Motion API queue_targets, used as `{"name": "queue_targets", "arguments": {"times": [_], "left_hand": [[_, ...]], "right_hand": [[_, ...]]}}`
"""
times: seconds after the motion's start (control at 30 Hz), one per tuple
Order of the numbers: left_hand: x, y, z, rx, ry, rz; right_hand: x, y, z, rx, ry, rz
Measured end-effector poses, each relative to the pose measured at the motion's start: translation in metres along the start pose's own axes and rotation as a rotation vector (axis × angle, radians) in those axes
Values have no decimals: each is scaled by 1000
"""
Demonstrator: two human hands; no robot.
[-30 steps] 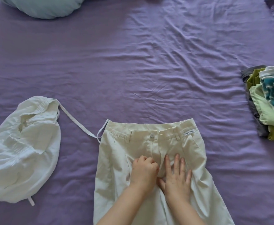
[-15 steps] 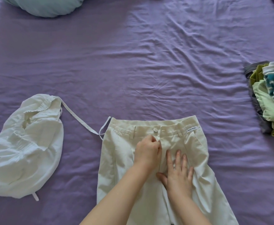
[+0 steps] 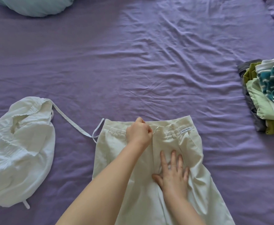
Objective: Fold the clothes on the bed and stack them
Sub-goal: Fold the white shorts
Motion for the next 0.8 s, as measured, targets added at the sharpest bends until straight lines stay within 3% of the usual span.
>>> {"name": "queue_targets", "arguments": {"times": [0.13,0.3,0.43,0.5,0.6,0.8], "left_hand": [[3,0,-1,-45,0,-21],[27,-3,-6,-74,176,-23],[47,2,-12,-125,323,-28],[43,-2,-13,-79,285,28],[23,-9,-8,-32,226,94],[-11,-3,2,-231,199,-82]], "right_hand": [[-1,-7,-3,5,-10,-48],[-3,-31,-3,-33,-21,-87],[-18,-66,-12,-201,-123,199],[-35,-79,-18,-321,-191,278],[-66,-87,-23,-398,-238,235],[-96,-89,-17,-296,-247,253]]}}
Point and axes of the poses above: each hand's wrist, its own x-axis away from the middle knuckle, its own y-axis out of the palm, z = x × y, the point moved 4 cm from there along -x, towards the middle knuckle, and after that the axes turned 5 degrees about z, right-handed, at the moved point
